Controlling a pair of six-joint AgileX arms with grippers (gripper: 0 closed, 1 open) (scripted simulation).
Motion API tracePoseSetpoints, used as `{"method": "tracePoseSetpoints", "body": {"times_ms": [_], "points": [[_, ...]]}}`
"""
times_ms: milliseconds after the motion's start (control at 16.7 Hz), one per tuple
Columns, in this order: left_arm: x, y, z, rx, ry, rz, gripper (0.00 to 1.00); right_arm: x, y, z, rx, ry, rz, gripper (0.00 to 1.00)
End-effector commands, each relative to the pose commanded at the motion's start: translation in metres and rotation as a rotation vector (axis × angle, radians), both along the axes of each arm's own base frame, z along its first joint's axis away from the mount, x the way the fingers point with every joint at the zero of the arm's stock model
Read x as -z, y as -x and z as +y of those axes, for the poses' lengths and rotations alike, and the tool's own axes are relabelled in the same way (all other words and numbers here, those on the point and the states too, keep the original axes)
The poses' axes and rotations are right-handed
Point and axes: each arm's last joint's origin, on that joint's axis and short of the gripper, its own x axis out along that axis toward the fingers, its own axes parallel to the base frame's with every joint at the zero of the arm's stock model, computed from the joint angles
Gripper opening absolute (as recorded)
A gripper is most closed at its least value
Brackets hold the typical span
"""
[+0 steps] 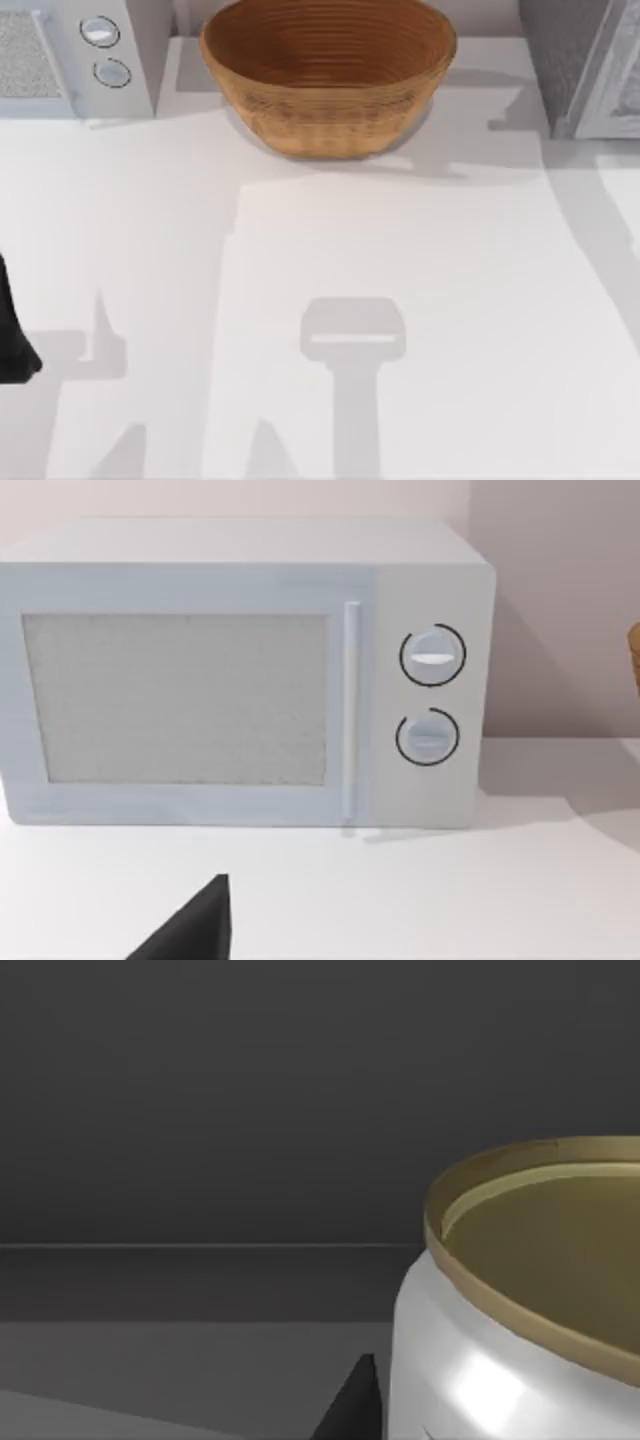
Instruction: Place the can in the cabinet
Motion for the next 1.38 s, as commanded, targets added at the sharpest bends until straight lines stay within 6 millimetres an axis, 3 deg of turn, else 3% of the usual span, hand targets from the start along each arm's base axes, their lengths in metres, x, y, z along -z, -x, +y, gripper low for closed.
{"method": "tracePoseSetpoints", "body": {"times_ms": [240,540,960,1140,1380], "points": [[0.0,0.0,0.0,0.0,0.0,0.0,1.0,-0.015,-0.018,0.003,-0.009,-0.004,-0.017,0.0],[0.0,0.0,0.0,0.0,0.0,0.0,1.0,-0.032,-0.064,0.006,-0.013,0.001,-0.018,0.0],[0.0,0.0,0.0,0.0,0.0,0.0,1.0,-0.026,-0.13,0.002,-0.004,0.002,-0.002,0.0],[0.0,0.0,0.0,0.0,0.0,0.0,1.0,-0.02,-0.145,-0.001,0.0,0.002,0.003,0.0],[0.0,0.0,0.0,0.0,0.0,0.0,1.0,-0.018,-0.149,-0.002,0.002,0.002,0.004,0.0]]}}
